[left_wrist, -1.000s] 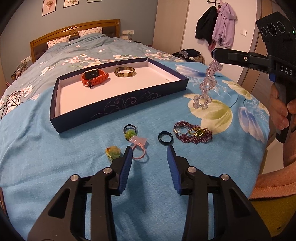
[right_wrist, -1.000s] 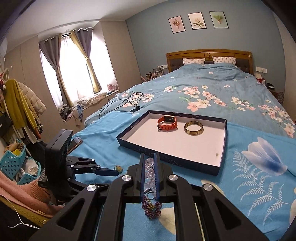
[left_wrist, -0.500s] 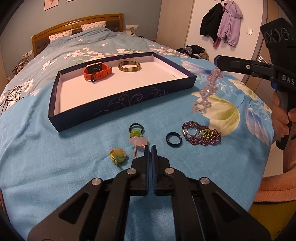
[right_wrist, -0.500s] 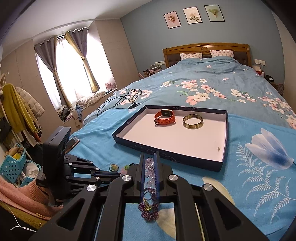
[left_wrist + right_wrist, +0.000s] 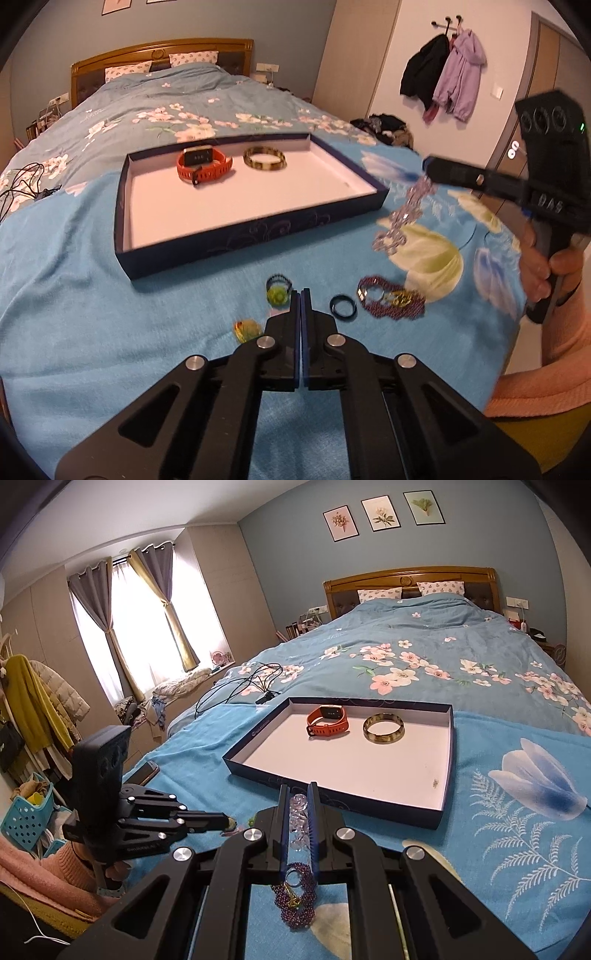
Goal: Organize jewelry
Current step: 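Grasp the pink ring with the left gripper while the right gripper carries the bracelet toward the box, then lower the pink ring and clear bracelet into the box and open both grippers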
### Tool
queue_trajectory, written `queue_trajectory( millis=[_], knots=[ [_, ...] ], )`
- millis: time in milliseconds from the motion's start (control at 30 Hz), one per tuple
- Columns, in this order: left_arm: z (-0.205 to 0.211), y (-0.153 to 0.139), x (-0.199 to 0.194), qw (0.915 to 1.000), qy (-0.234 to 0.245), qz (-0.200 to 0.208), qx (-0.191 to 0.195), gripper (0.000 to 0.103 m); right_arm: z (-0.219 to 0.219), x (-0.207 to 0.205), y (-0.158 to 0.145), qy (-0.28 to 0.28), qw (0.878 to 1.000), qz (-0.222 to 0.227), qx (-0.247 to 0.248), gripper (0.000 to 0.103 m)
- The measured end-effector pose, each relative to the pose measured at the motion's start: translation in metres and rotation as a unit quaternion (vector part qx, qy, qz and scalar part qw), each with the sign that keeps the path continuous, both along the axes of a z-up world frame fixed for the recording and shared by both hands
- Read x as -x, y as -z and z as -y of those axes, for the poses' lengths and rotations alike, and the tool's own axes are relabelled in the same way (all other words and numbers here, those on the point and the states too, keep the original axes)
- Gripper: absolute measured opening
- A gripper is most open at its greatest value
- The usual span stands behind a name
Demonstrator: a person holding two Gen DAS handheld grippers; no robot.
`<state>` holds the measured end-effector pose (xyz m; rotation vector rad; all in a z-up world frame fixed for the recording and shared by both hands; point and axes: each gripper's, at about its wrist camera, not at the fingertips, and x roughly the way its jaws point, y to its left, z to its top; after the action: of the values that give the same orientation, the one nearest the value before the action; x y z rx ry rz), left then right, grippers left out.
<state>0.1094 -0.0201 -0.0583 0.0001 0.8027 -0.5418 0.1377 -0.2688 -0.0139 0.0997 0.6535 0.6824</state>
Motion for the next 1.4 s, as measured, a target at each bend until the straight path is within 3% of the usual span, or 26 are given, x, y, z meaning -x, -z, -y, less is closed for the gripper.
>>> queue_trajectory(
  millis=[200, 267, 367, 533, 567, 667, 1033, 1400],
  knots=[
    [-0.004, -0.009, -0.001, 0.9999, 0.007, 0.008, 0.002, 0.002, -0.001, -0.004, -0.001, -0.001, 1.0, 0.001, -0.004, 0.008],
    [0.0, -0.004, 0.001, 0.9998, 0.016, 0.004, -0.009, 0.016, -0.002, -0.004, 0.0, -0.002, 1.0, 0.0, -0.004, 0.008],
    [0.009, 0.009, 0.005, 0.9991, 0.025, -0.003, -0.035, 0.02, -0.001, -0.005, 0.003, -0.004, 1.0, -0.006, -0.004, 0.008],
    [0.017, 0.023, 0.002, 0.9973, 0.016, -0.013, -0.071, 0.018, -0.004, -0.009, 0.008, -0.007, 1.0, -0.017, -0.004, 0.008],
    [0.017, 0.024, 0.0, 0.9973, 0.015, -0.016, -0.071, 0.011, -0.005, -0.009, 0.009, -0.008, 1.0, -0.018, -0.004, 0.008],
    [0.014, 0.023, -0.002, 0.9976, 0.007, -0.015, -0.067, 0.004, -0.005, -0.008, 0.01, -0.007, 1.0, -0.018, -0.005, 0.008],
    [0.0, -0.01, -0.012, 0.9999, 0.002, 0.003, -0.011, 0.003, -0.002, -0.02, -0.009, 0.001, 1.0, 0.006, -0.008, 0.008],
    [-0.002, -0.036, -0.053, 0.9988, -0.02, 0.039, -0.021, 0.003, -0.011, -0.071, -0.015, 0.03, 0.999, 0.012, 0.002, 0.008]
  ],
)
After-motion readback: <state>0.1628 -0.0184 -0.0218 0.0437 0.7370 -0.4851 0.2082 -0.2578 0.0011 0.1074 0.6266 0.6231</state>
